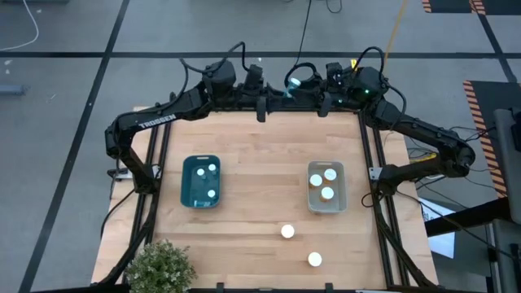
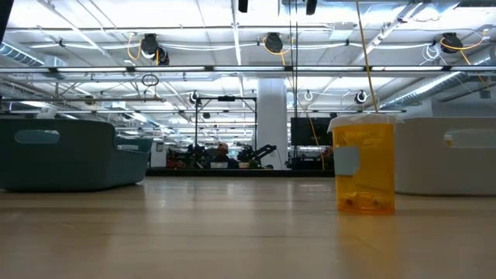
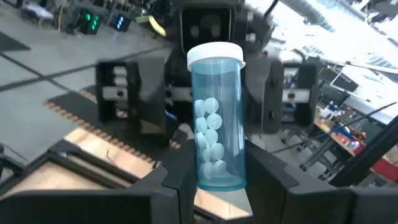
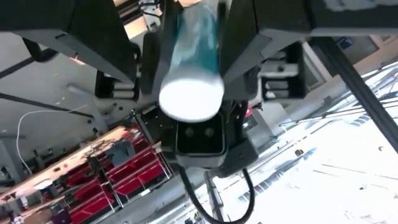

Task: Pick and place medicine bottles into bin by pill shape (circle, oval)
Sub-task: Adjust the blue pill bottle

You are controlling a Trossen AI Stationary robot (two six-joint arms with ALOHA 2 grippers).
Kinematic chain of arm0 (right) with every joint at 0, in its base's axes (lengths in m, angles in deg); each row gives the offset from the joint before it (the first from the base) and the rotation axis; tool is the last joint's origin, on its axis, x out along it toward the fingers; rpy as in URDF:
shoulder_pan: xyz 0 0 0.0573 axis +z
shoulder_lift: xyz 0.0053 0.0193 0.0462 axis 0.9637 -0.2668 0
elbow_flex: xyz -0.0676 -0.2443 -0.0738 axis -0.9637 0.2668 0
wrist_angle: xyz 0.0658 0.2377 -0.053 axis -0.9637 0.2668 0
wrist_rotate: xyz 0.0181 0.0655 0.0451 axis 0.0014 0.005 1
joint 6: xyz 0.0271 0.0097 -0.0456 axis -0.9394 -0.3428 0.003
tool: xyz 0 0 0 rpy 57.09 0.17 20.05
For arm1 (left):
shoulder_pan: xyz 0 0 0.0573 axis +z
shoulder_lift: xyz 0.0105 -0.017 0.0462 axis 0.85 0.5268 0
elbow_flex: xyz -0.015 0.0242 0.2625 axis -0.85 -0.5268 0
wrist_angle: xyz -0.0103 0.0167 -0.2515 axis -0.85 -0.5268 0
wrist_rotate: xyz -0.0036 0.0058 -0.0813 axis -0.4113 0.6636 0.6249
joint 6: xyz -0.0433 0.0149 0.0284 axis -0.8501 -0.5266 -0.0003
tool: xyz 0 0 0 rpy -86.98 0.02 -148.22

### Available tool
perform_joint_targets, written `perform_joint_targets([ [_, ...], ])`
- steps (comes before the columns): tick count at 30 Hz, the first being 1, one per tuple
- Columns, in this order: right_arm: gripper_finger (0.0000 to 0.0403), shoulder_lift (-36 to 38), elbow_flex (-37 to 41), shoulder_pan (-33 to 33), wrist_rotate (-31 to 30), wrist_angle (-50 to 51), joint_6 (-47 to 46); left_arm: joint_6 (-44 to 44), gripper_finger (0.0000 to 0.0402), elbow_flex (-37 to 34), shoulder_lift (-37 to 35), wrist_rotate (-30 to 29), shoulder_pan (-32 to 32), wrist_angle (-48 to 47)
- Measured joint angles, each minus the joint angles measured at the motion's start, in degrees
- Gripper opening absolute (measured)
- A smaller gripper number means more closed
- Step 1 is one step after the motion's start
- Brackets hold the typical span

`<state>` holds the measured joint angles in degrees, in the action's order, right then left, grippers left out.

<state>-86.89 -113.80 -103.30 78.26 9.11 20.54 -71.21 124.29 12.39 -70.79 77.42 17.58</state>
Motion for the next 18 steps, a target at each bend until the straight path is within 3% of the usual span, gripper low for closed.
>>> perform_joint_targets([
  [18, 0.0141, 0.03, -0.02, 1.21, 0.01, -0.31, 1.94, 0.31, 0.0118, -0.03, 0.06, -1.93, 0.36, 2.45],
])
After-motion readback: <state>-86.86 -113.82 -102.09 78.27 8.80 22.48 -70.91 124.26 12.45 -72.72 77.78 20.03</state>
